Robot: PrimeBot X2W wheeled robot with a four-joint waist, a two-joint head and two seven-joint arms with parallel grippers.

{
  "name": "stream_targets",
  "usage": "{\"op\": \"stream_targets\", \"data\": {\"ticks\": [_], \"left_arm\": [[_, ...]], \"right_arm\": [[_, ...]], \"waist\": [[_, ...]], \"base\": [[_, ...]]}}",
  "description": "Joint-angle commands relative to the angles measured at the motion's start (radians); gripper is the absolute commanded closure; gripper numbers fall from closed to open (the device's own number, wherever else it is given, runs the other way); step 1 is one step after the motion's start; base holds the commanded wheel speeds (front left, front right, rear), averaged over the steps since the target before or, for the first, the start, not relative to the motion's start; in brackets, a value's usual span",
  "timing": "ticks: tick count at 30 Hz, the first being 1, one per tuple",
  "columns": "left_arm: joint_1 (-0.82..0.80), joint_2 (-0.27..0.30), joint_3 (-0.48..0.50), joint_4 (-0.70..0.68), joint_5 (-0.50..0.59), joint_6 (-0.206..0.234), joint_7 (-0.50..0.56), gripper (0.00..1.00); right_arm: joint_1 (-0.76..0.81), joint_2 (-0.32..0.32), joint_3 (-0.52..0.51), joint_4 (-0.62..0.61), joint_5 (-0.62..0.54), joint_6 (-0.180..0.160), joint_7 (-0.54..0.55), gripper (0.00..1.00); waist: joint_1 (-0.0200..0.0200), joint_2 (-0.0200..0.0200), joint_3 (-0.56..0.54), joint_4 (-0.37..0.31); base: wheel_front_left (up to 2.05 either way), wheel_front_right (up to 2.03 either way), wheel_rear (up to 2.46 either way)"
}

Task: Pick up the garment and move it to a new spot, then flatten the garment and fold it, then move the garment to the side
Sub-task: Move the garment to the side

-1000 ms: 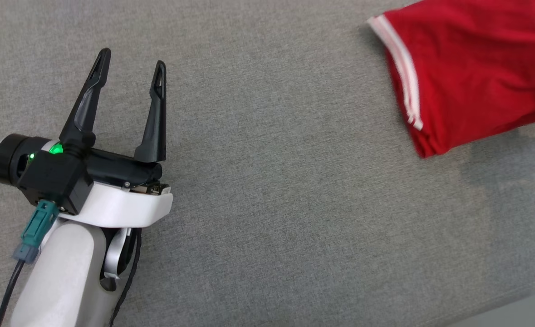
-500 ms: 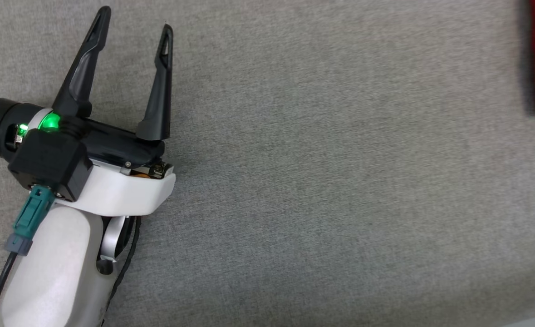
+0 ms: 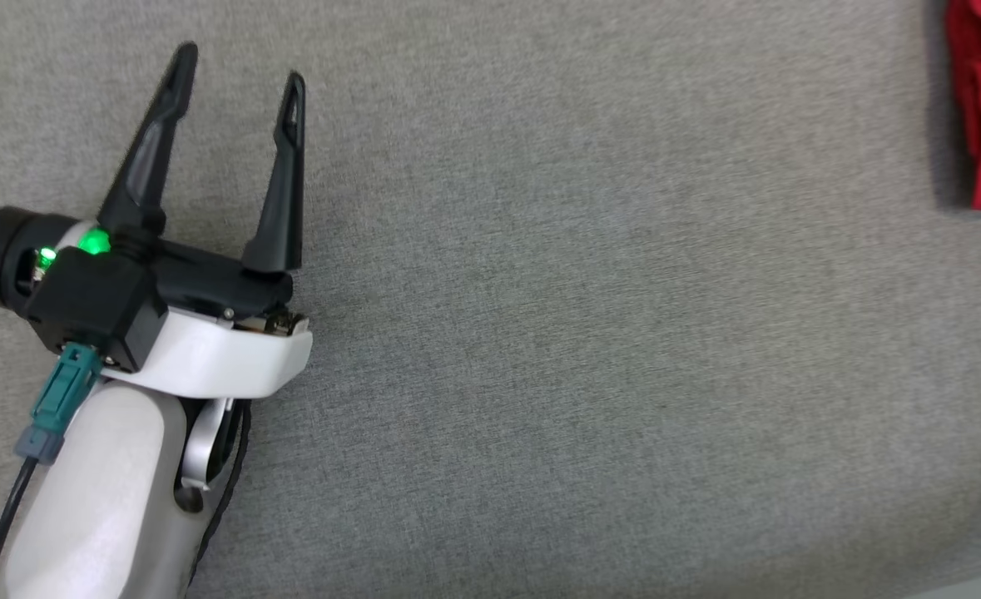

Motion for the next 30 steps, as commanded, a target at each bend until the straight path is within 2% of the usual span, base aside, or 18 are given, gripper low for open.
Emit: {"op": "stream_targets", "data": {"ticks": [1,5,12,20,30], "left_arm": [[0.015,0.006,0.007,0.007,-0.005,0.005,-0.008,0.0],[0.065,0.004,0.016,0.037,-0.03,0.01,-0.023,0.0],[0.159,-0.008,0.037,0.086,-0.074,0.026,-0.051,0.0],[0.257,-0.034,0.055,0.138,-0.121,0.037,-0.081,0.0],[0.338,-0.06,0.082,0.195,-0.149,0.039,-0.103,0.0]], "right_arm": [[0.025,0.004,-0.001,-0.011,-0.005,0.0,-0.006,0.0],[0.12,0.047,-0.063,-0.136,-0.013,0.0,-0.011,0.0],[0.339,0.184,-0.158,-0.396,-0.105,0.0,-0.01,0.0],[0.532,0.306,-0.115,-0.597,-0.201,0.0,-0.003,0.0],[0.662,0.372,-0.067,-0.765,-0.273,0.0,0.093,0.0]], "waist": [[0.0,0.0,-0.042,-0.013],[0.0,0.0,-0.115,-0.022],[0.0,0.0,-0.234,-0.012],[0.0,0.0,-0.341,0.046],[0.0,0.0,-0.443,0.157]], "base": [[0.0,0.0,0.0],[0.0,0.0,0.0],[0.0,0.0,0.0],[0.0,0.0,0.0],[0.0,0.0,0.0]]}}
